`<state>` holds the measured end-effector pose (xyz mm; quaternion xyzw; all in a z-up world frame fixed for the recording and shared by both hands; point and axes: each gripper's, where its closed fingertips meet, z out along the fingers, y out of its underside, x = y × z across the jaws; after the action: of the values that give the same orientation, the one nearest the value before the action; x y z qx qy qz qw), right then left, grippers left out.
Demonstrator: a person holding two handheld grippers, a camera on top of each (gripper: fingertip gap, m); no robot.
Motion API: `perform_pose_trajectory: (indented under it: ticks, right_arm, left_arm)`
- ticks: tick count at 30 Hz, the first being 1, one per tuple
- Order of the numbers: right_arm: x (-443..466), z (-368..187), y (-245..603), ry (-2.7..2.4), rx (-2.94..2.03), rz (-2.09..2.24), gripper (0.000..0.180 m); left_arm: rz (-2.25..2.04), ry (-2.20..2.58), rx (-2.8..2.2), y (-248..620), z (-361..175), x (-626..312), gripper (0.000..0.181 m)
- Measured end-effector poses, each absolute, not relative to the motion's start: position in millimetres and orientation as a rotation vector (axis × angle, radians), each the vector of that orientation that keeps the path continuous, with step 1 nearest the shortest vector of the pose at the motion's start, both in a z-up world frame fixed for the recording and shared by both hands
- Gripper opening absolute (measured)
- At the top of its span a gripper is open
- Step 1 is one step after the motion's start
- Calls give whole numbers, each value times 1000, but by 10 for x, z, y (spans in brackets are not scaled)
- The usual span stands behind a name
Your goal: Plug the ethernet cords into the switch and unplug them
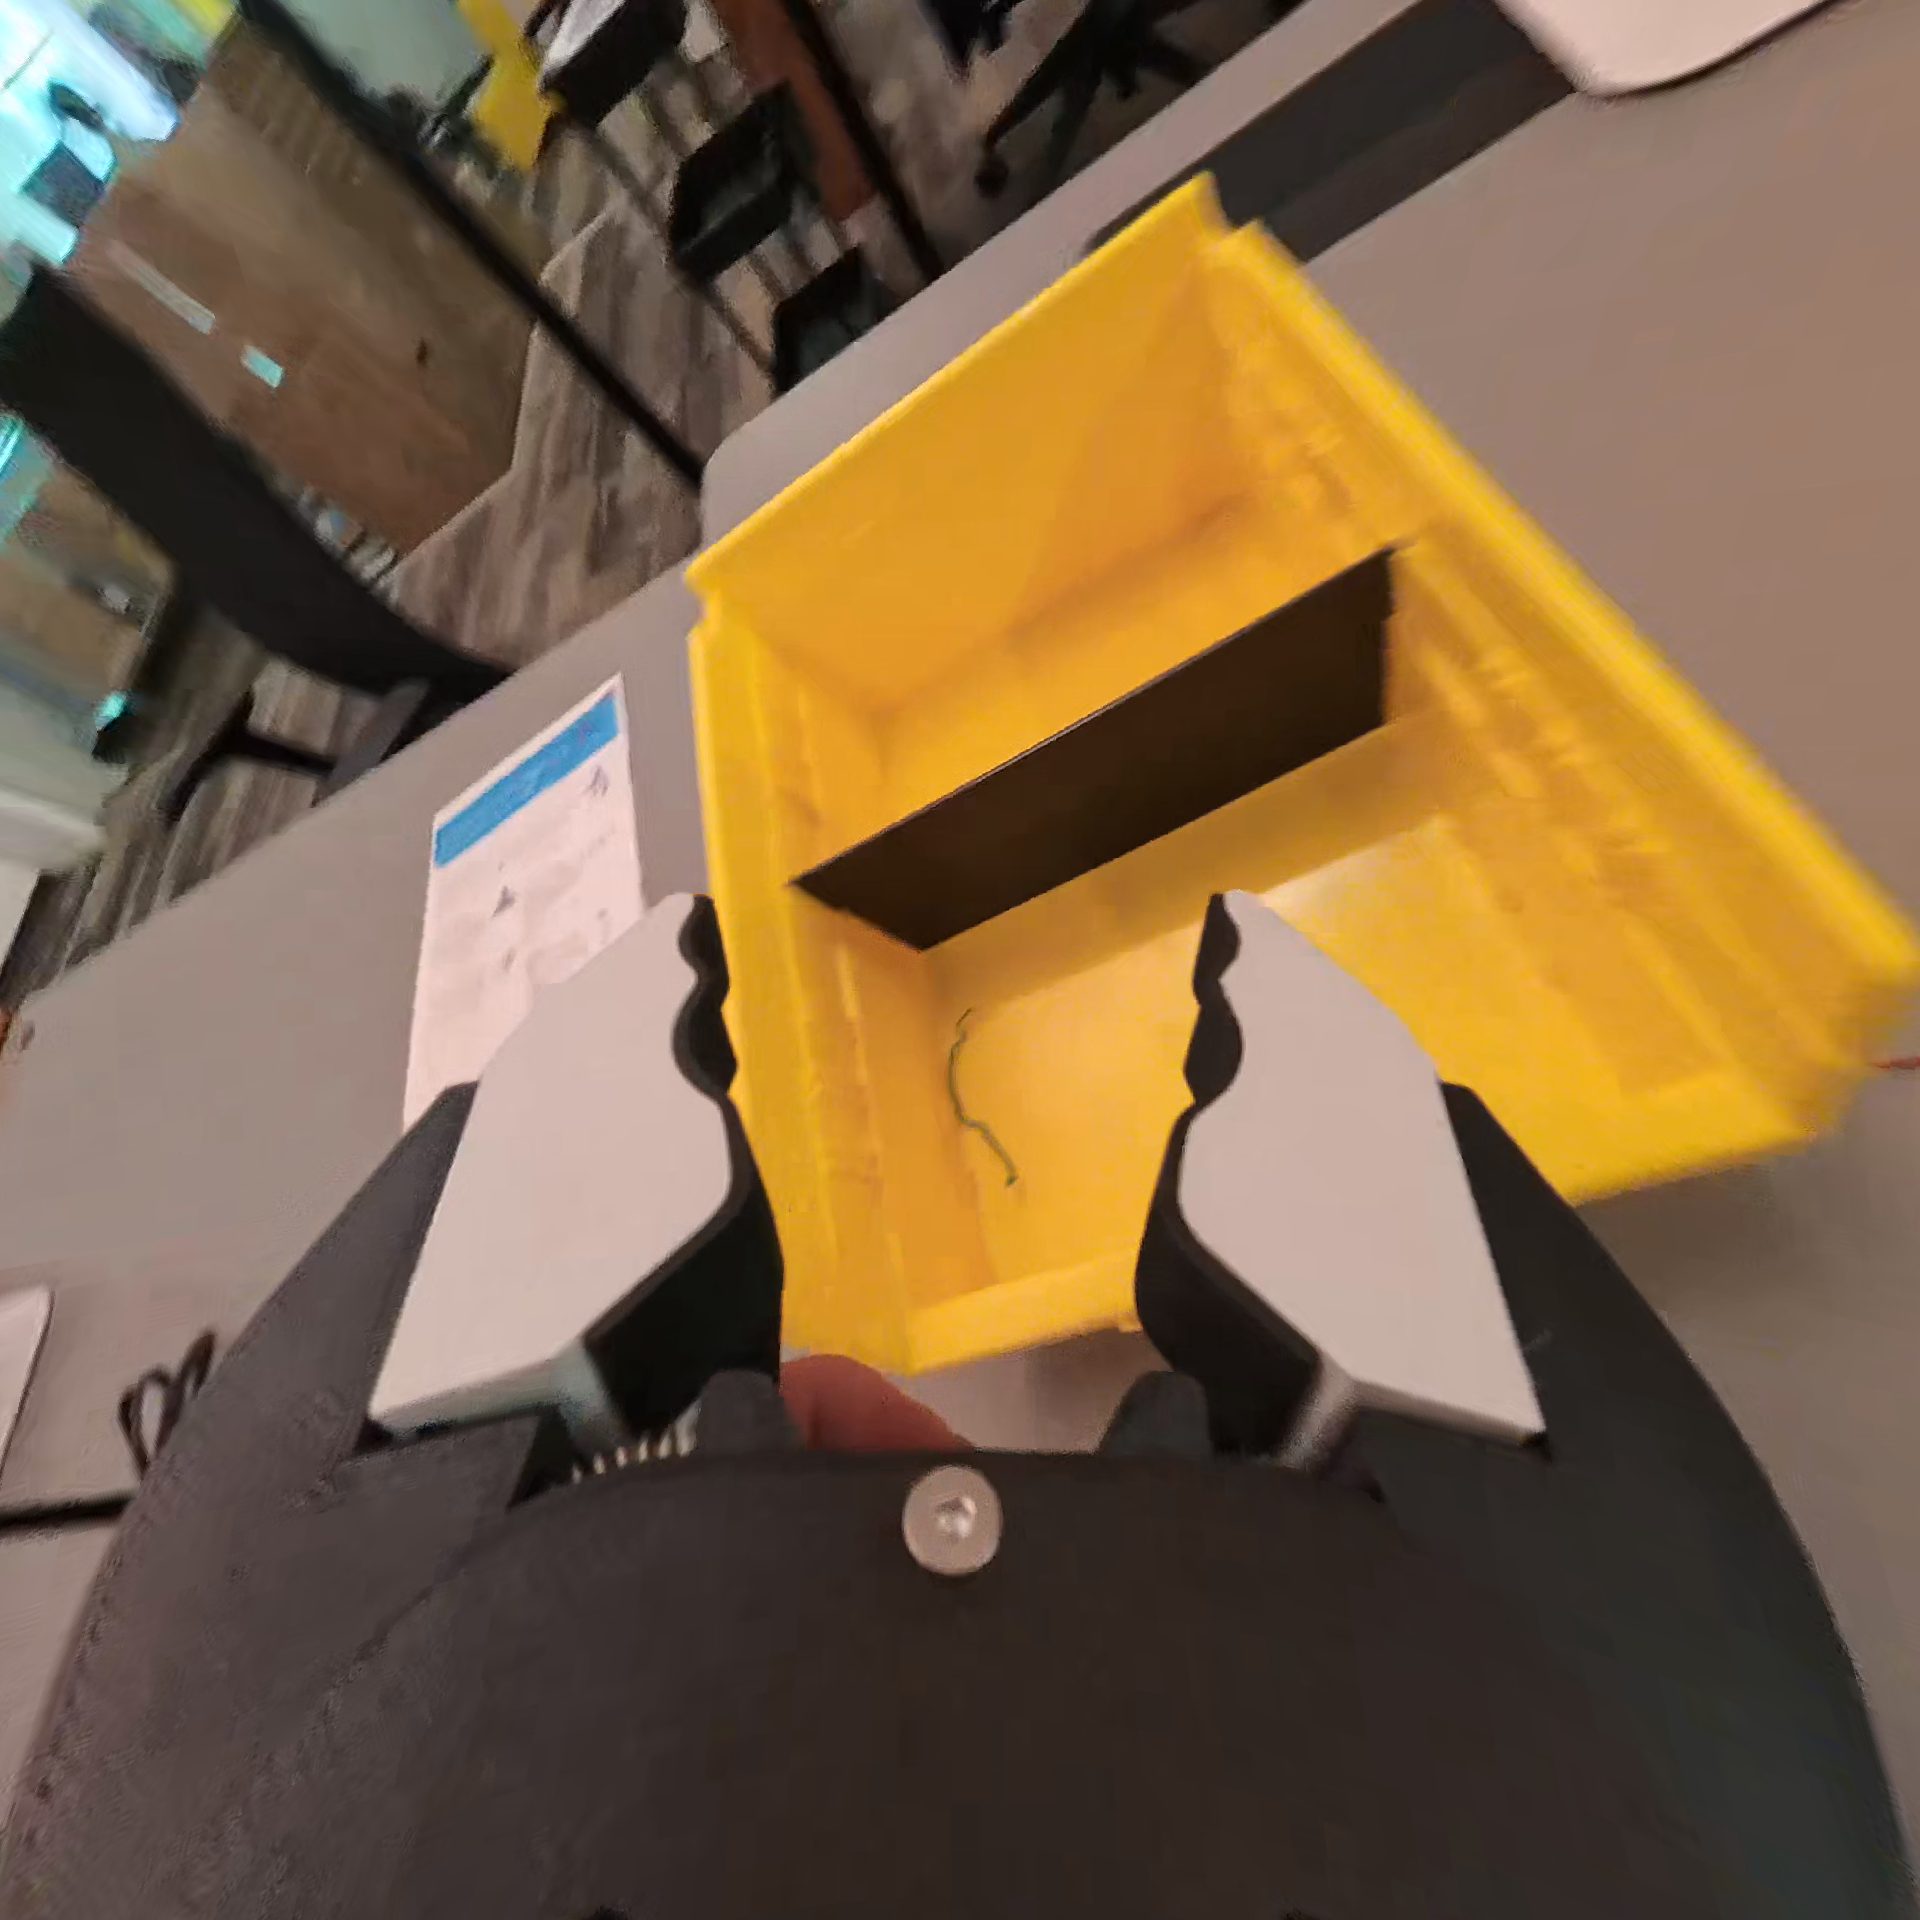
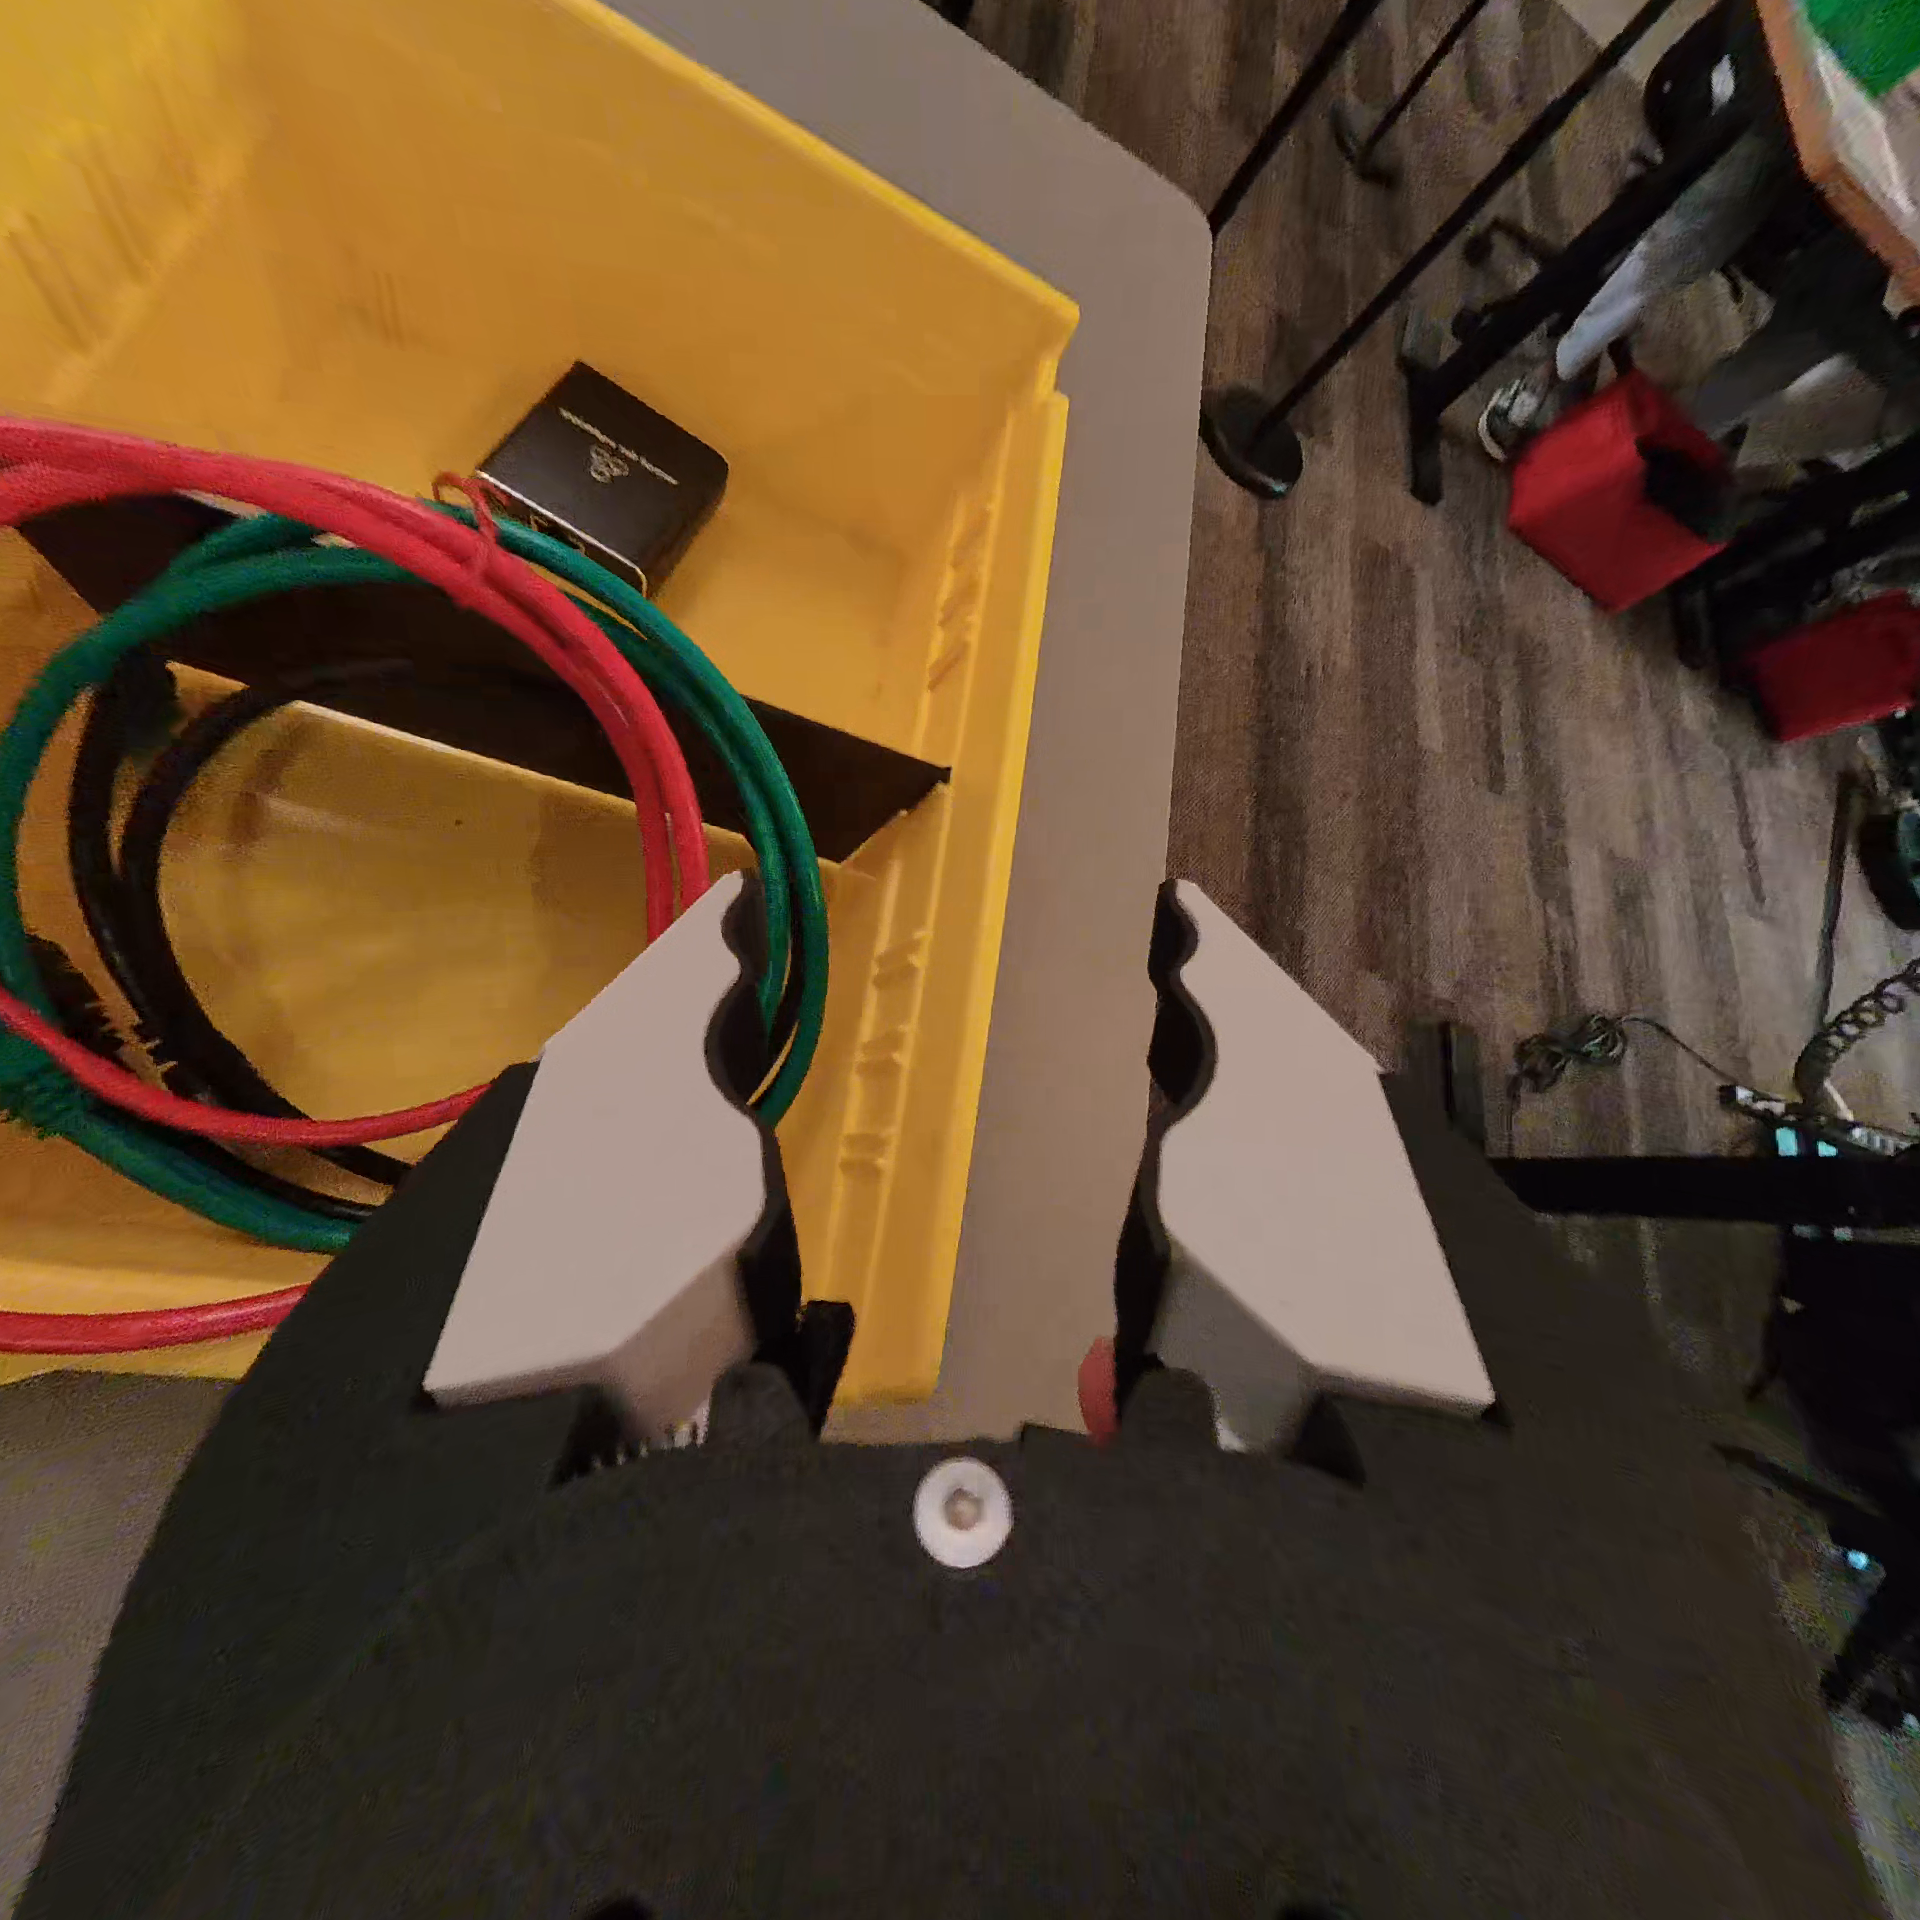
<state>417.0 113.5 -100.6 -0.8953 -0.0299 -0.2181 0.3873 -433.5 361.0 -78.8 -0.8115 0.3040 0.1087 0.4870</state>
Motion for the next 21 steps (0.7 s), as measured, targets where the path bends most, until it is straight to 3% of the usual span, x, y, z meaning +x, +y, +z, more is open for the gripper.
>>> perform_pose_trajectory:
  ticks: [4, 8, 10, 14, 16, 20, 21]
  right_arm:
    - [4248, -1310, 1022, -18, -2333, -452, 73]
    - [4279, -1506, 1013, 10, -2356, -408, 73]
    - [4304, -1547, 1037, 27, -2344, -397, 70]
    - [4208, -1636, 1091, 14, -2343, -281, 49]
    - [4191, -1640, 1124, 27, -2323, -253, 49]
    - [4133, -1629, 1190, 56, -2301, -167, 38]
    - [4118, -1630, 1201, 53, -2306, -169, 32]
  left_arm:
    - [351, 547, -2065, 3744, -1074, -4875, 111]
    - [293, 479, -2153, 3769, -1386, -5045, 106]
    - [292, 500, -2171, 3790, -1498, -5078, 93]
    - [143, 449, -2138, 3844, -1456, -5075, 33]
    - [89, 449, -2148, 3858, -1464, -5076, 24]
    - [-95, 452, -2140, 3942, -1581, -4880, 60]
    - [-150, 425, -2113, 3973, -1553, -4842, 52]
